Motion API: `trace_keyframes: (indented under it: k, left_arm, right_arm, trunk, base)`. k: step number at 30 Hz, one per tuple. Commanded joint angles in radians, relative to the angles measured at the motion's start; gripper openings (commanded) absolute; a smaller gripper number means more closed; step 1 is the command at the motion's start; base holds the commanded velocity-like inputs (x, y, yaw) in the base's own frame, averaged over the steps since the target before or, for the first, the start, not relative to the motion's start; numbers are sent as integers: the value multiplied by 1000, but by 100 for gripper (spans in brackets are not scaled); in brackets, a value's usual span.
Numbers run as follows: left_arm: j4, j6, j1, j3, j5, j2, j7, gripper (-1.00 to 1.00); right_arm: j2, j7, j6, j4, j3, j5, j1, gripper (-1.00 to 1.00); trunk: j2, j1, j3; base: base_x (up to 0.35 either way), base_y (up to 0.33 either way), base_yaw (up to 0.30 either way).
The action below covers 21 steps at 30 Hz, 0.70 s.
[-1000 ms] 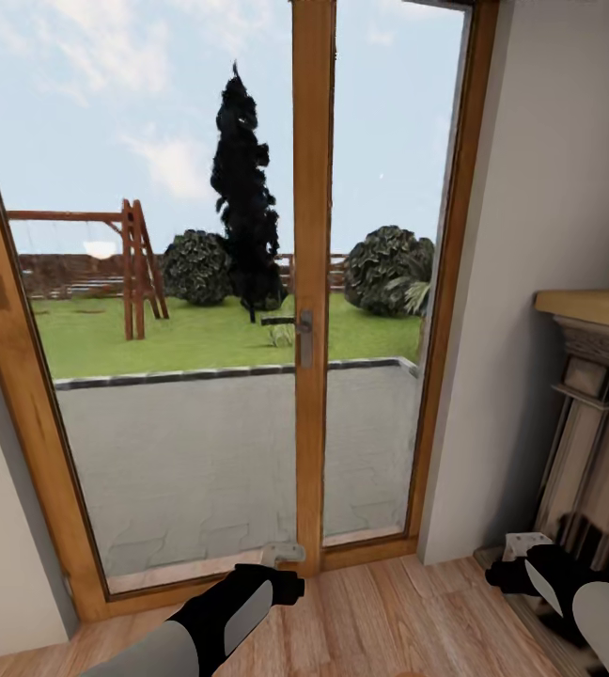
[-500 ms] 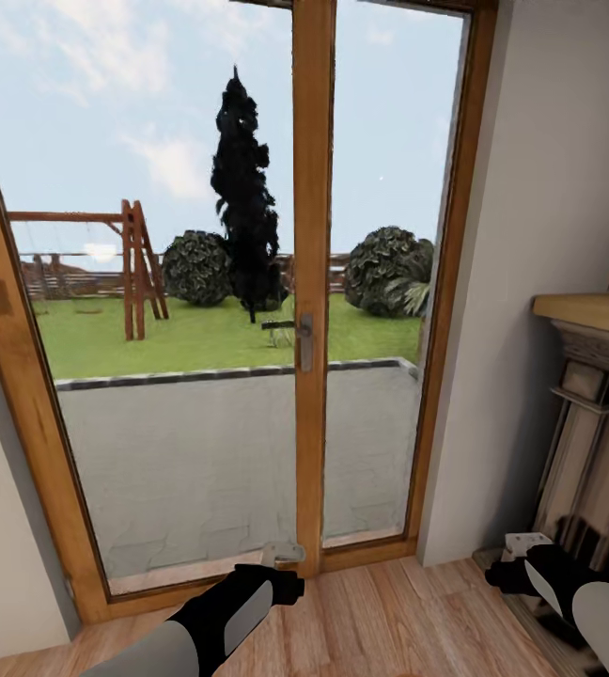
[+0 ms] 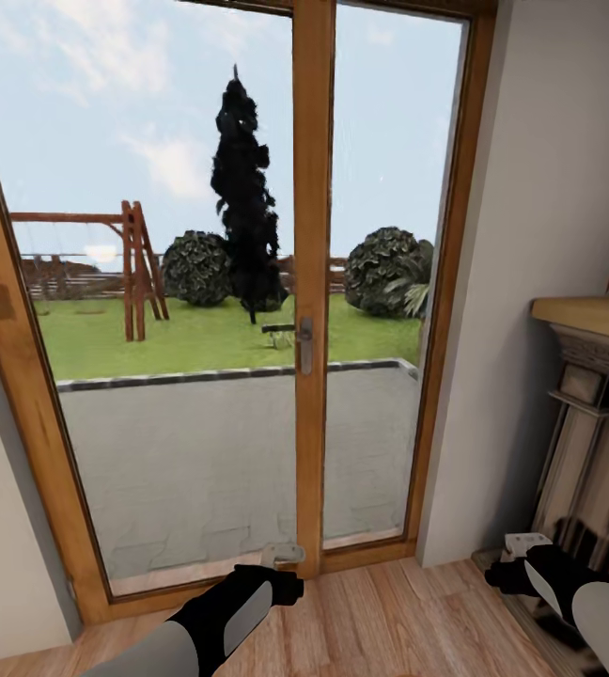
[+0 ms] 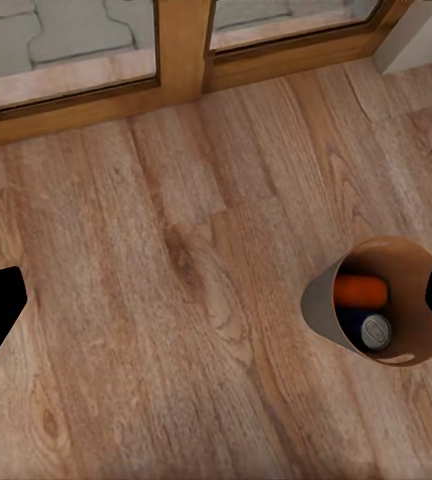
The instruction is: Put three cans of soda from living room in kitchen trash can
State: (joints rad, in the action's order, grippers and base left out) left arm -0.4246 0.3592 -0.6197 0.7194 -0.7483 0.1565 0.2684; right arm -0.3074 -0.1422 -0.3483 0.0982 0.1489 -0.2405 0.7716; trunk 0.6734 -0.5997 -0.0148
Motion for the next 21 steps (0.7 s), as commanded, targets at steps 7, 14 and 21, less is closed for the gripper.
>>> trace_keyframes:
  k: [7,14,21]
  left_arm:
    - [25,-52,0,0,0,-1,0,100]
    - [69,-74,1,-1,-7,-1,-1,100]
    - [135,-78,1,0,-10,-2,-1,100]
  right_arm:
    - [0,0,0,-1,0,0,0,100]
    - [5,1,0,-4,0,1,-15,100]
    - [15,1,0,-5,1,6,-60,100]
  trunk:
    - [-49,27,22]
    - [-98,54,44]
    - [-147,81,66]
  base:
    - [0,0,0]
    - [0,0,0]
    - [0,0,0]
